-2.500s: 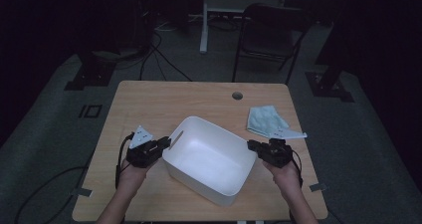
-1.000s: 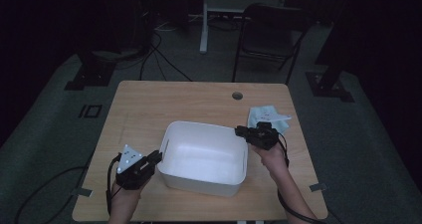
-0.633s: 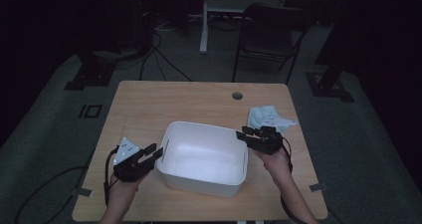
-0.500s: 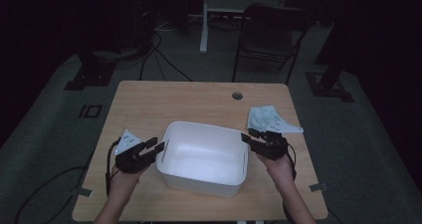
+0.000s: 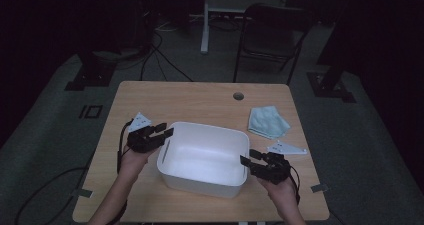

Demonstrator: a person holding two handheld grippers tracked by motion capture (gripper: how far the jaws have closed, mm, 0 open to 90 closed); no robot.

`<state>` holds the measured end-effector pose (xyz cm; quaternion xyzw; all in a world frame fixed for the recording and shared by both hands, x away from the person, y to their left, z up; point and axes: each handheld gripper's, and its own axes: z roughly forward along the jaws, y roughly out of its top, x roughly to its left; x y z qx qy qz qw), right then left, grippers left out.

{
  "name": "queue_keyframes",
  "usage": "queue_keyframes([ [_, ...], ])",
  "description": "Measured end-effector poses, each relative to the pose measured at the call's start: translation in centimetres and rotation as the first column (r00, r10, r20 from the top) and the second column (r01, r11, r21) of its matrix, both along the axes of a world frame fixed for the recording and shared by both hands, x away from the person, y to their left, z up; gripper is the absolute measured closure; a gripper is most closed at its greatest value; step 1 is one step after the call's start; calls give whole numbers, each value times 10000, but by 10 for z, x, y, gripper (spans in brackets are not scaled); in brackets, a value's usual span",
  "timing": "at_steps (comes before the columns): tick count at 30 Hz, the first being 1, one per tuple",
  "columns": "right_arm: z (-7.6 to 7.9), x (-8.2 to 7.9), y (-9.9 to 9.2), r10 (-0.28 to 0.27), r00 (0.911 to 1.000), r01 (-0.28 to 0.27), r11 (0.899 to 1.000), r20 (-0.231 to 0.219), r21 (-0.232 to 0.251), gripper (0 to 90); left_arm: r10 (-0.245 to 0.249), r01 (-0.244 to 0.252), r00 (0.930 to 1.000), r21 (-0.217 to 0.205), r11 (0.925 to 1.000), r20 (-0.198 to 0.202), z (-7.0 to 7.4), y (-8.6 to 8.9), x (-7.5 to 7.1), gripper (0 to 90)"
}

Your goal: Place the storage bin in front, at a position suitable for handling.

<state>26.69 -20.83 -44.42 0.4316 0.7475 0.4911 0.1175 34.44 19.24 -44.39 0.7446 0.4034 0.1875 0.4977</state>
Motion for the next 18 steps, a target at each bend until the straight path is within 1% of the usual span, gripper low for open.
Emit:
queue_keyframes([
  [2,-3,-2,2,91,9998,-91,10000,-173,-32,500,-5,5,10000,-75,10000,24,0,-2,5,611],
  [3,-4,-4,3,72,9997,-74,9999,-236,-68,496,9,-10,10000,-95,10000,-30,0,-3,8,618],
  [6,-6,-6,2,65,9994,-61,9999,-329,129,504,-81,81,9999,-22,10000,-137,1,-5,14,670],
  [7,-6,-7,2,65,9994,-61,9999,-328,117,506,-66,67,9999,113,9999,-130,1,-7,16,687],
  [8,-5,-8,2,64,9994,-62,10000,-339,75,507,-63,65,9999,163,9998,-147,2,-8,17,711],
  [9,-5,-8,2,64,9994,-62,10000,-342,59,510,-172,176,9996,182,9997,-219,1,-8,19,740],
  [10,-5,-8,2,73,9993,-68,9999,-379,122,512,-141,152,9996,441,9989,-238,1,-11,20,740],
  [11,-5,-7,1,70,9987,-57,9997,-501,254,512,-145,160,9996,568,9983,-261,1,-12,22,753],
  [13,-5,-7,0,88,9986,-73,9996,-526,284,513,-255,276,9991,630,9976,-342,0,-14,24,766],
  [14,-5,-7,0,86,9984,-70,9995,-561,292,514,-339,361,9987,594,9976,-375,0,-14,25,769],
  [15,-5,-7,1,81,9985,-65,9996,-548,286,515,-365,385,9988,601,9974,-341,0,-15,25,798],
  [18,-6,-7,1,75,9984,-58,9995,-555,309,516,-330,352,9989,718,9968,-321,0,-16,25,806],
])
